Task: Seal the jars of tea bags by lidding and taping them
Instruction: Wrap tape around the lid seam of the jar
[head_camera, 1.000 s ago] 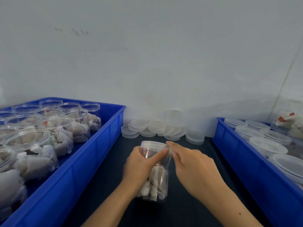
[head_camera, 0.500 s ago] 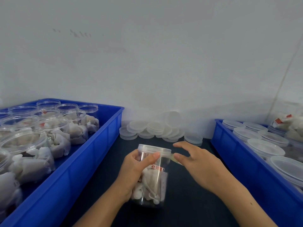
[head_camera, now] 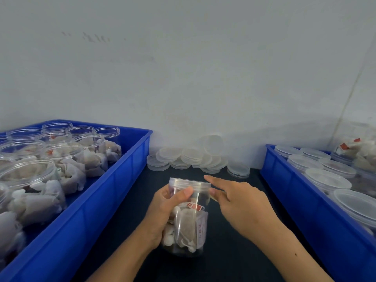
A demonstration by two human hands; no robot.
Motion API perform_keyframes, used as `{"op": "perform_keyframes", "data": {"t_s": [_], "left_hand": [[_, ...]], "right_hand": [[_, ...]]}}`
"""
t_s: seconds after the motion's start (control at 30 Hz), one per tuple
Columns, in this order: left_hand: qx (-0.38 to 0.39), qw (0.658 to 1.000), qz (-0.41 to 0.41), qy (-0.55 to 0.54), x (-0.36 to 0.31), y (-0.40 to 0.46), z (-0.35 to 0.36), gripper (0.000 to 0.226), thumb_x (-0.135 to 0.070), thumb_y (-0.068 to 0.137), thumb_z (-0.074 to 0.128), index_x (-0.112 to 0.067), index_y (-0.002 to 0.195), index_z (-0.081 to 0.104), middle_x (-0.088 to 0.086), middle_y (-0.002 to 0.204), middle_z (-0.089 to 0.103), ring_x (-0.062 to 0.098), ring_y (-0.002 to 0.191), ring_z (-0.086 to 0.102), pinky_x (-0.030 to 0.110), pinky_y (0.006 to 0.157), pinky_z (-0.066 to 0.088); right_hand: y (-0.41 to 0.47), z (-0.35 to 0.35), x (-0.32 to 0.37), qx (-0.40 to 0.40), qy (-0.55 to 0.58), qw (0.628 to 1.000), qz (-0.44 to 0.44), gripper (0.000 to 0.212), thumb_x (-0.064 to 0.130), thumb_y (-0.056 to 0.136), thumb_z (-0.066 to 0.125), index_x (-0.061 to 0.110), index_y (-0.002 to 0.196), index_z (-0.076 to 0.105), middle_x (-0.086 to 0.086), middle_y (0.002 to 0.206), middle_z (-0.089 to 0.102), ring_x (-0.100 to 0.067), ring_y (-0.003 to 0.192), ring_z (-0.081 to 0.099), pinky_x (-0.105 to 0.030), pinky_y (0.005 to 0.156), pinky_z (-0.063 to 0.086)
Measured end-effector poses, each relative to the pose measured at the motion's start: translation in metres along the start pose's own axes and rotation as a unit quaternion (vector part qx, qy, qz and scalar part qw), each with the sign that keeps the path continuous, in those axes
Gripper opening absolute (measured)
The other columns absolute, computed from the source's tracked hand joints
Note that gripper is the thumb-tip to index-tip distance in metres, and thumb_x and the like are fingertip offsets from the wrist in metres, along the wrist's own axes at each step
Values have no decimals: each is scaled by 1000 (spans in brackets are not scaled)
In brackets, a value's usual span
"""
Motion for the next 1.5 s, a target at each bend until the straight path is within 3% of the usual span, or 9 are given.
{"op": "perform_keyframes", "data": {"t_s": [0.13, 0.33, 0.47, 0.57, 0.67, 0.8, 1.0, 1.17, 1.5], "left_hand": [[13, 1000, 4, 4, 2, 2, -1, 68, -44, 60, 79, -2, 111, 63, 18, 99, 72, 26, 85, 72, 27, 68, 57], [-48, 995, 25, 80, -4, -1, -2, 53, -53, 77, 56, -13, 110, 45, 8, 107, 61, 15, 85, 69, 26, 69, 55], [-196, 896, 109, 383, -30, -14, 6, 57, -71, 76, 13, -27, 97, 43, -6, 110, 48, 4, 80, 58, 15, 61, 41], [-188, 877, 90, 433, -27, -13, 17, 72, -82, 67, 22, -30, 113, 40, -10, 112, 47, 4, 88, 57, 17, 63, 37], [-181, 905, 35, 384, -23, -8, 4, 79, -88, 48, 54, -37, 107, 37, -19, 98, 56, -3, 85, 55, 19, 64, 40], [-179, 927, 0, 330, -19, -4, -12, 92, -93, 34, 61, -36, 104, 44, -15, 96, 62, 7, 90, 62, 35, 81, 53], [-138, 966, 6, 219, -17, -1, -16, 81, -69, 39, 73, -26, 105, 54, -4, 98, 68, 7, 80, 69, 26, 70, 53], [-108, 980, -1, 166, -15, 1, -15, 79, -61, 41, 78, -20, 106, 58, -1, 96, 71, 5, 74, 70, 20, 62, 49], [-31, 995, -40, 91, -4, 2, -10, 75, -49, 52, 78, -9, 112, 59, 12, 96, 74, 29, 86, 72, 40, 77, 57]], "right_hand": [[1, 4, 1, 0, -13, 1000, -5, 42, 43, 103, 30, 51, 144, 27, 12, 62, 51, -7, 55, 50, -21, 54, 41], [1, 7, -2, 2, 28, 999, 21, 38, 44, 103, 30, 45, 140, 39, 13, 91, 67, -7, 77, 61, -26, 69, 49], [-1, 7, 2, -15, 4, 1000, 19, 37, 44, 103, 30, 38, 136, 45, 11, 88, 67, -7, 71, 61, -28, 68, 53], [-3, 8, 4, -17, -2, 1000, 23, 33, 41, 103, 30, 35, 129, 49, 9, 79, 64, -9, 66, 61, -27, 64, 54], [-4, 7, 8, -20, -9, 1000, 3, 33, 40, 103, 28, 37, 132, 45, 9, 73, 60, -9, 61, 58, -24, 57, 48], [-5, 8, 20, -9, -13, 999, -37, 40, 39, 104, 24, 36, 142, 33, 12, 77, 53, -6, 63, 49, -26, 64, 42], [-3, 6, 1, 74, 89, 992, 40, 44, 49, 100, 33, 40, 143, 35, 9, 136, 54, -16, 119, 53, -33, 97, 43], [-2, 5, -9, 70, 83, 992, 63, 46, 56, 97, 36, 41, 140, 38, 10, 132, 56, -15, 117, 52, -31, 88, 40], [-2, 7, -8, 54, 71, 995, 44, 40, 48, 101, 35, 56, 139, 34, 16, 134, 56, -12, 120, 53, -27, 83, 38]]}}
Point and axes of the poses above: each hand's wrist, its own y-axis towards the middle knuckle, its own z-axis out of the palm, x = y × z, the point moved 8 cm from there along y, towards the middle knuckle
